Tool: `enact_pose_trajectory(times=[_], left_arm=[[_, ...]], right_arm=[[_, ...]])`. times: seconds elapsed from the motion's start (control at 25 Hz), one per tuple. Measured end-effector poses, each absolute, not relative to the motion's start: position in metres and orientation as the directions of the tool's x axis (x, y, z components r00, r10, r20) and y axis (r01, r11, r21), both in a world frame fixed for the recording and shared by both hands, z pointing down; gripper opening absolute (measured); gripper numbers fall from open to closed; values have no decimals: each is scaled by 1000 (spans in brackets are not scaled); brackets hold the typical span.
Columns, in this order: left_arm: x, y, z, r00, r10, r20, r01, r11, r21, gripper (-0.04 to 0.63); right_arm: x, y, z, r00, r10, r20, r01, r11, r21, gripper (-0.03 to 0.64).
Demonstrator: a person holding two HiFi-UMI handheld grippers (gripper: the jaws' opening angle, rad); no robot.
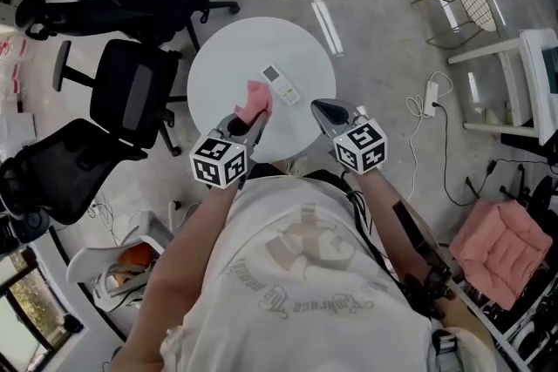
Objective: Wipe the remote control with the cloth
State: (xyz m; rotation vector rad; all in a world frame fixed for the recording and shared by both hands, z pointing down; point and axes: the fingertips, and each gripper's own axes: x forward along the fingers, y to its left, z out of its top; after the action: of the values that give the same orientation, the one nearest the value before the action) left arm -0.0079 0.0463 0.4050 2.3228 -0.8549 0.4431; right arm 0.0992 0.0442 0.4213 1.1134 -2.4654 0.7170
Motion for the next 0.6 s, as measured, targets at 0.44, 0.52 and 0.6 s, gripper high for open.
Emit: enact_pose_trajectory(times=[0.44, 0.52, 0.6], left_arm=[[-15, 30, 434, 753, -411, 513, -651, -581, 489, 40], [-18, 30, 441, 749, -408, 522, -656, -564, 501, 38], [-17, 30, 448, 747, -401, 530, -659, -550, 514, 38]], right_arm=[[89, 38, 475, -536, -504, 677, -796, 568, -209, 17], [85, 40, 490, -529, -467, 708, -791, 575, -212, 24], [85, 40, 506, -510, -433, 743, -794, 570, -212, 54]])
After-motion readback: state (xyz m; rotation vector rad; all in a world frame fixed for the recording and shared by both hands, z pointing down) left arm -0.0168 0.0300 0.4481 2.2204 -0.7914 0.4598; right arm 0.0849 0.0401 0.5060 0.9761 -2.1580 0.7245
